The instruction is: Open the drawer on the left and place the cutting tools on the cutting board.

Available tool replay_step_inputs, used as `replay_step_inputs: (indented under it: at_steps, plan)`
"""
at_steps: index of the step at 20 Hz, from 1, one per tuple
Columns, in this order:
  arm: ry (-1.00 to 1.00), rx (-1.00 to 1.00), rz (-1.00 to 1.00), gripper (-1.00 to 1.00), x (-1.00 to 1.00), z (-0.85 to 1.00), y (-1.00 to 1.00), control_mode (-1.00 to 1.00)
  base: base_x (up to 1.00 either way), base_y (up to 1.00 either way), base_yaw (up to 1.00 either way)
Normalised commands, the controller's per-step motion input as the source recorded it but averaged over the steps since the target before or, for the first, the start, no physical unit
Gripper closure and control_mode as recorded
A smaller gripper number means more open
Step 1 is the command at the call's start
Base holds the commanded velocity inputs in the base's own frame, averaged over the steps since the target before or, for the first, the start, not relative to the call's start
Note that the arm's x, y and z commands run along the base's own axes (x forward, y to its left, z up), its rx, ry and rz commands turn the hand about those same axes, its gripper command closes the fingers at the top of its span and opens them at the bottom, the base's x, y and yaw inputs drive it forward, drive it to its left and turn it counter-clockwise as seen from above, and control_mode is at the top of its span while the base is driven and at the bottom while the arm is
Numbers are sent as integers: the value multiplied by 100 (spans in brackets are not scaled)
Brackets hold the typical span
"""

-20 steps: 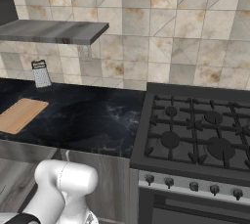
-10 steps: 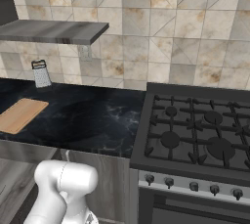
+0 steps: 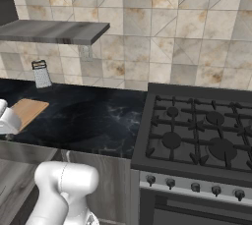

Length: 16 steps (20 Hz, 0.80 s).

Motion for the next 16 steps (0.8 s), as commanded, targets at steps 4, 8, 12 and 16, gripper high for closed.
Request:
replay_step_inputs:
  at_steps: [4, 8, 12, 16]
  plan:
    - [0, 0, 8, -100, 0, -18, 8, -100, 0, 0, 0]
    - [0, -1, 10, -100, 0, -19, 18, -100, 0, 0, 0]
    - [1, -1, 11, -100, 0, -19, 22, -100, 0, 0, 0]
    - [5, 0, 7, -100, -24, -35, 39, -100, 0, 0, 0]
